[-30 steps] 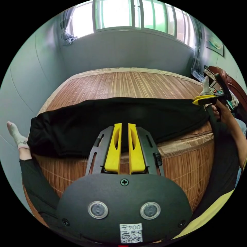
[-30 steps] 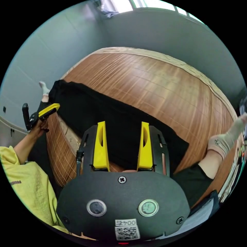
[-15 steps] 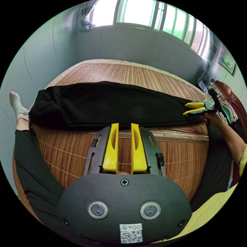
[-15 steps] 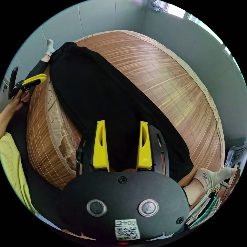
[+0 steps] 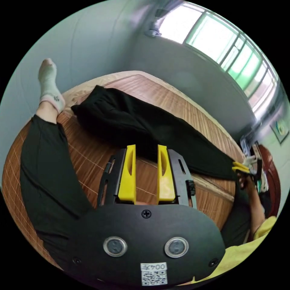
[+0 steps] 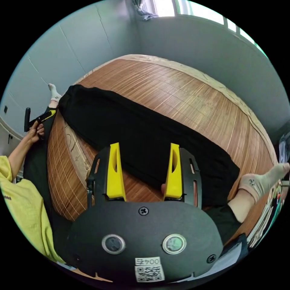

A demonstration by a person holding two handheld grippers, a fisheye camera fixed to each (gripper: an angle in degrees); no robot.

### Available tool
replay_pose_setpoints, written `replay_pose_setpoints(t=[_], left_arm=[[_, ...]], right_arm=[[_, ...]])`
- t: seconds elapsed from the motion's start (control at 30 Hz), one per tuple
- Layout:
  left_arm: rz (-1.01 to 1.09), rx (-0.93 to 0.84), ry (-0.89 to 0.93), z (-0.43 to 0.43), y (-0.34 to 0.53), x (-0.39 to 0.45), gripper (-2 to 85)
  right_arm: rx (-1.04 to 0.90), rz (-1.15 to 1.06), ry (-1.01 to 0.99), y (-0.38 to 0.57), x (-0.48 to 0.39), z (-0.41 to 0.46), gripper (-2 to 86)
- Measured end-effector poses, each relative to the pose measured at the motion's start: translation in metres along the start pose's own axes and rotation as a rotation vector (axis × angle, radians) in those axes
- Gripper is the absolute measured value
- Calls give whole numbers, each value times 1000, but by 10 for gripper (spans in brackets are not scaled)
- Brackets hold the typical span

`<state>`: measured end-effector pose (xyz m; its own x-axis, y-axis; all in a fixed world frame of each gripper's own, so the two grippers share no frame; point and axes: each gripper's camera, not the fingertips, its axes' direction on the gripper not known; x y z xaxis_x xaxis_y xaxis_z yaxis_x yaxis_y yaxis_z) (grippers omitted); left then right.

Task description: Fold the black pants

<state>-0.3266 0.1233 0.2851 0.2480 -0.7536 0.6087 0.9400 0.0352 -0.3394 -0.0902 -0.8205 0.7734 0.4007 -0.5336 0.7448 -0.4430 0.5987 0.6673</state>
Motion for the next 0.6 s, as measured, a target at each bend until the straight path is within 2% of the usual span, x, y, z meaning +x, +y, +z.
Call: replay_pose_setpoints(t=[0.07, 0.17, 0.3, 0.37, 0.6], left_arm=[[-91, 7, 12, -4, -16, -44, 111], [-119, 14, -21, -9, -34, -79, 117], [-126, 42, -51, -14, -48, -105, 122], [-177, 40, -26, -12, -53, -125, 124], [-284, 75, 16, -9, -64, -161, 123]], right_arm=[[53, 65, 16, 13, -22, 3, 236], [29, 137, 49, 23, -43, 20, 243], [-24, 194, 104, 31, -69, 44, 245], [17, 210, 199, 39, -88, 52, 242], [72, 244, 218, 51, -102, 59, 241]])
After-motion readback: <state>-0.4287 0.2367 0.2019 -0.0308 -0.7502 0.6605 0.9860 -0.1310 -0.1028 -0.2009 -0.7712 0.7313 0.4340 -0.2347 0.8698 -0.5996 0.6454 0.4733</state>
